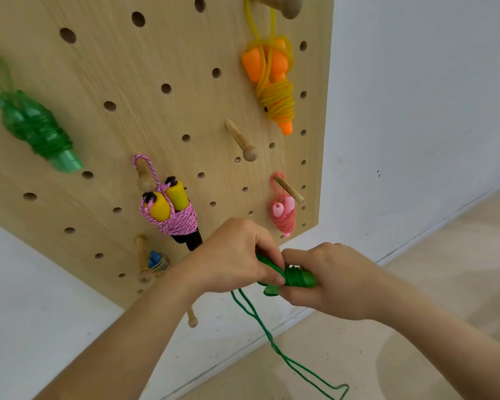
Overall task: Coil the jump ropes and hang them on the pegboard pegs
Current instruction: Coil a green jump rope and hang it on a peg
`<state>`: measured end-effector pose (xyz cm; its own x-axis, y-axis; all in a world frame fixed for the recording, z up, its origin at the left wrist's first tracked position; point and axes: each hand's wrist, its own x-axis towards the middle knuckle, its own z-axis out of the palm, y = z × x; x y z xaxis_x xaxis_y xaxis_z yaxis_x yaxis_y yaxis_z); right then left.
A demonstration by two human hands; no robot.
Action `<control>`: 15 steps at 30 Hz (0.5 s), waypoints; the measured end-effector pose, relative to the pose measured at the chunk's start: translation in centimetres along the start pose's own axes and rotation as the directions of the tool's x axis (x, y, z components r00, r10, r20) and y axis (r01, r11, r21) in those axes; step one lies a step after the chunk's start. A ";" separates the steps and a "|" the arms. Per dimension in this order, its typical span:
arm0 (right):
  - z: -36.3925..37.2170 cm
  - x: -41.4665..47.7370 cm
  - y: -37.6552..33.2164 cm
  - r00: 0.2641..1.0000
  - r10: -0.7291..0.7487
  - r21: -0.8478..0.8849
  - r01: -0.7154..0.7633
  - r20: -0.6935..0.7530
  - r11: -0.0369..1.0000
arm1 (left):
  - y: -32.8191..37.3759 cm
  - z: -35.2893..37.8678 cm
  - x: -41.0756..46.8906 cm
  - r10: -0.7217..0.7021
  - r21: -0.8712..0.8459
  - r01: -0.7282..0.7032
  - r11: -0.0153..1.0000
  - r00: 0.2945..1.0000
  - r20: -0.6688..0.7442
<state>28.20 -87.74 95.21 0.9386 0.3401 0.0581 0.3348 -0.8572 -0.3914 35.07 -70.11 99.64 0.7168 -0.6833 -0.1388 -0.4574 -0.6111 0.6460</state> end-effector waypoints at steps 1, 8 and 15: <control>0.1 0.0 -0.1 1.000 -0.021 -0.041 0.021 -0.015 0.999 | 0.2 -0.2 0.0 0.024 0.024 -0.024 0.999 1.000 0.009; -0.5 -0.4 -0.8 0.964 -0.165 -0.178 0.129 -0.208 0.976 | 0.3 -3.1 1.1 0.016 -0.116 0.007 0.993 0.981 0.196; -3.4 0.0 -1.1 0.966 -0.073 0.323 0.154 -0.249 0.934 | -3.5 -0.5 1.8 0.035 -0.740 0.138 0.658 0.976 0.214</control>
<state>28.13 -88.09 98.81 0.9026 0.2949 0.3135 0.4304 -0.6229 -0.6532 38.27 -68.98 97.50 0.5716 -0.7737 -0.2733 0.1881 -0.2007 0.9614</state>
